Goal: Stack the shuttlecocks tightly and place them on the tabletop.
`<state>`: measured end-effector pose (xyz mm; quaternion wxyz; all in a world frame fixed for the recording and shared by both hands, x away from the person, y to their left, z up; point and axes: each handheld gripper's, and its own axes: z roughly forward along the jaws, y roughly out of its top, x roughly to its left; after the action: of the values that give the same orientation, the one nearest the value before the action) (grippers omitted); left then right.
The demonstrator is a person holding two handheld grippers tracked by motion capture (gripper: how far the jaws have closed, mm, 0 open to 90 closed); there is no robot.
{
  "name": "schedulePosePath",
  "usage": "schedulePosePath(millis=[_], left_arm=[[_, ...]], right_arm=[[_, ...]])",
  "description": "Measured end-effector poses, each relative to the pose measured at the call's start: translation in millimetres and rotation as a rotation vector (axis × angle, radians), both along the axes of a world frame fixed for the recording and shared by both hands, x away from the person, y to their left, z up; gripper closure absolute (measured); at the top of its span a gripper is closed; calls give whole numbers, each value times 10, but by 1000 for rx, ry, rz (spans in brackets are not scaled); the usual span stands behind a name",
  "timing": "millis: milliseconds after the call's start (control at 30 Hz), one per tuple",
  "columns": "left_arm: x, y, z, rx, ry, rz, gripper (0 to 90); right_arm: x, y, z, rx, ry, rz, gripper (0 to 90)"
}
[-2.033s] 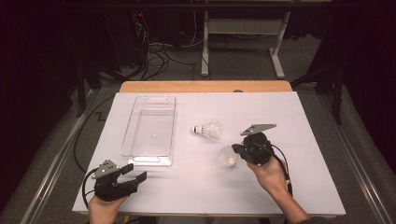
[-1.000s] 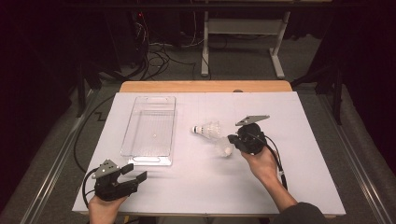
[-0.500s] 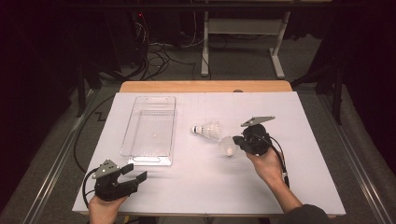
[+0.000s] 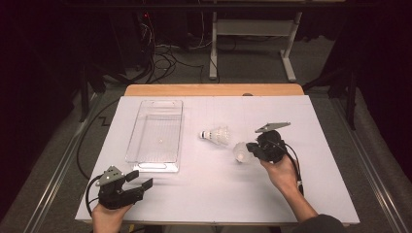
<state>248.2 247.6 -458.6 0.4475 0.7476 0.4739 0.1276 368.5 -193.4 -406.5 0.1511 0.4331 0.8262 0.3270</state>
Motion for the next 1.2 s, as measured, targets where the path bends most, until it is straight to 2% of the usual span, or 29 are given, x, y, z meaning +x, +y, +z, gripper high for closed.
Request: schedulePosePath(millis=[633, 967, 1200], left_arm=[[3, -4, 0, 4, 1, -5, 335], [0, -4, 3, 7, -2, -7, 336], [-1, -3, 4, 6, -3, -6, 336]], right_arm=[[57, -122, -69, -14, 14, -55, 806], [117, -221, -175, -8, 43, -101, 779], [150, -239, -217, -7, 49, -114, 759]])
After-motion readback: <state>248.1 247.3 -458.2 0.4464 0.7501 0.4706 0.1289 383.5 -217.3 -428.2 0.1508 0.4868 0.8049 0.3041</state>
